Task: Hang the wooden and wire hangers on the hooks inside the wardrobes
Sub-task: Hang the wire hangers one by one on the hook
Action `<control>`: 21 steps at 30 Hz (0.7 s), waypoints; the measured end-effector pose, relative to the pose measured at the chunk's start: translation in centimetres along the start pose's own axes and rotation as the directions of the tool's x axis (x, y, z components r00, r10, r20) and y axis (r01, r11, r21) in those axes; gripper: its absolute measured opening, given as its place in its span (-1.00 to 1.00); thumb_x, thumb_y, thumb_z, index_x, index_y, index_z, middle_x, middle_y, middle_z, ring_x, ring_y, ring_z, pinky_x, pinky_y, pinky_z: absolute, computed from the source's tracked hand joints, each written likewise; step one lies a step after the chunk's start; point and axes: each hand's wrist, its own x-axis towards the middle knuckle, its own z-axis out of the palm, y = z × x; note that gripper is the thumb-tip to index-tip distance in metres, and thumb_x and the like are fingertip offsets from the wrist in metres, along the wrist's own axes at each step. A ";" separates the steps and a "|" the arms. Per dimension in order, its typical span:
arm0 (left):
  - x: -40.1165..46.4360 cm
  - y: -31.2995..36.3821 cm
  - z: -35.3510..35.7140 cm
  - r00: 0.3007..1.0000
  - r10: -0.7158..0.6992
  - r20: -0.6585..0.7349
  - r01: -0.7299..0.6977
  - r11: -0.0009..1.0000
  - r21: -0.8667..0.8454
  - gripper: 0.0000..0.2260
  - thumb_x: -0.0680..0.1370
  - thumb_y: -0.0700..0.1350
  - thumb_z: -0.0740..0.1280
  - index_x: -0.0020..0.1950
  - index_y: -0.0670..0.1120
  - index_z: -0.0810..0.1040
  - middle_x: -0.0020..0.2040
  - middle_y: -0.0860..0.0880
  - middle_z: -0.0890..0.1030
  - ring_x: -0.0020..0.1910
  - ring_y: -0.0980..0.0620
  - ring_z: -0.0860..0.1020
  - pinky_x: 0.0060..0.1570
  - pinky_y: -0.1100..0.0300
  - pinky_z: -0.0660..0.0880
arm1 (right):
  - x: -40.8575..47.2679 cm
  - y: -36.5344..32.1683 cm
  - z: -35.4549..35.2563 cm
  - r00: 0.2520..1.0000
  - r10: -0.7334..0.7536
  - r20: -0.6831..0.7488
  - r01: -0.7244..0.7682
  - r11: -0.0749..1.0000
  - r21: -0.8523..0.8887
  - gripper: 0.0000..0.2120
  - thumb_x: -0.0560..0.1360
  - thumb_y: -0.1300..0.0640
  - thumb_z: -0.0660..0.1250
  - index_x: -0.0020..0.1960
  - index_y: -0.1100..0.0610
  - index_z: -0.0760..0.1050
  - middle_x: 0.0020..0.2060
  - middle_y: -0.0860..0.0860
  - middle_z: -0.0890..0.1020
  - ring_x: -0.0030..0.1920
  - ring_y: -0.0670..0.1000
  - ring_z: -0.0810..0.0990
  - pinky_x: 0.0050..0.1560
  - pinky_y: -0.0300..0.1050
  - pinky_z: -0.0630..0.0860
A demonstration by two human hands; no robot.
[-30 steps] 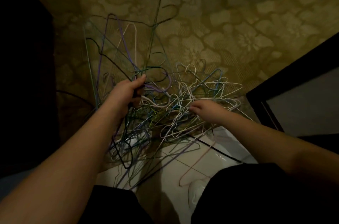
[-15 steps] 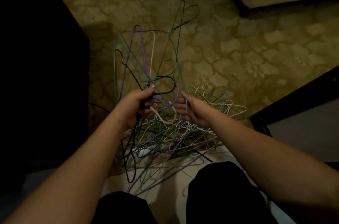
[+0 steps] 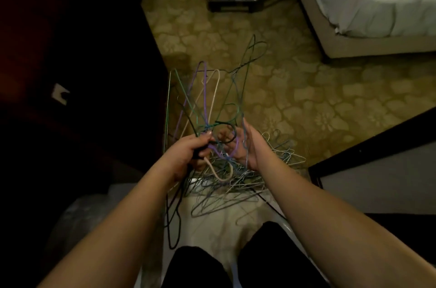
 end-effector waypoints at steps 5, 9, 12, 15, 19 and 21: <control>-9.6 4.2 1.9 0.988 0.037 -0.149 -0.031 0.999 0.043 -0.82 0.64 -0.07 0.20 -0.05 -0.12 0.51 -0.39 -0.02 0.45 -0.52 0.08 0.33 -0.55 0.31 0.22 | -8.8 -0.8 3.5 0.994 -0.025 -0.108 0.041 0.989 0.145 -0.40 0.49 -0.36 0.18 0.15 0.15 0.52 0.03 0.12 0.57 0.13 0.14 0.50 0.40 0.08 0.32; -15.6 6.0 3.1 0.959 0.055 -0.277 -0.036 0.997 0.074 -0.84 0.62 -0.06 0.27 0.02 -0.16 0.52 -0.28 -0.06 0.55 -0.53 0.16 0.48 -0.56 0.34 0.35 | -15.3 -2.1 6.8 0.997 -0.045 -0.056 0.058 0.969 0.242 -0.61 0.58 -0.23 0.17 -0.11 0.11 0.44 -0.42 -0.05 0.40 -0.45 -0.08 0.38 -0.32 -0.27 0.34; -19.5 6.4 3.7 0.939 0.109 -0.327 -0.084 0.992 0.089 -0.82 0.59 -0.02 0.31 0.00 -0.14 0.53 -0.29 -0.04 0.57 -0.48 0.14 0.51 -0.52 0.32 0.37 | -19.6 -2.1 9.4 0.995 -0.103 0.006 0.100 0.973 0.206 -0.66 0.62 -0.14 0.16 -0.17 0.09 0.37 -0.45 -0.06 0.27 -0.50 -0.08 0.23 -0.39 -0.21 0.24; -22.5 6.3 4.7 0.921 0.160 -0.356 -0.144 0.987 0.070 -0.82 0.58 -0.02 0.34 -0.05 -0.14 0.53 -0.34 -0.02 0.55 -0.53 0.16 0.47 -0.55 0.32 0.34 | -22.2 -1.5 10.7 0.986 -0.161 0.047 0.149 0.970 0.190 -0.67 0.63 -0.12 0.15 -0.17 0.10 0.39 -0.46 -0.06 0.24 -0.50 -0.07 0.21 -0.41 -0.20 0.24; -25.4 5.4 6.4 0.876 0.186 -0.446 -0.203 0.979 0.008 -0.86 0.56 -0.11 0.36 0.01 -0.18 0.54 -0.27 -0.02 0.56 -0.53 0.24 0.51 -0.56 0.40 0.38 | -25.1 -0.4 11.0 0.979 -0.180 0.094 0.166 0.976 0.142 -0.66 0.64 -0.11 0.14 -0.18 0.09 0.39 -0.47 -0.06 0.24 -0.50 -0.07 0.21 -0.39 -0.19 0.24; -26.5 4.7 7.4 0.847 0.183 -0.499 -0.211 0.977 -0.001 -0.92 0.57 -0.16 0.33 -0.04 -0.17 0.52 -0.27 -0.03 0.53 -0.52 0.21 0.50 -0.57 0.42 0.36 | -26.3 0.1 10.8 0.981 -0.160 0.109 0.145 0.980 0.136 -0.66 0.64 -0.10 0.14 -0.19 0.09 0.39 -0.47 -0.05 0.24 -0.48 -0.07 0.19 -0.39 -0.19 0.21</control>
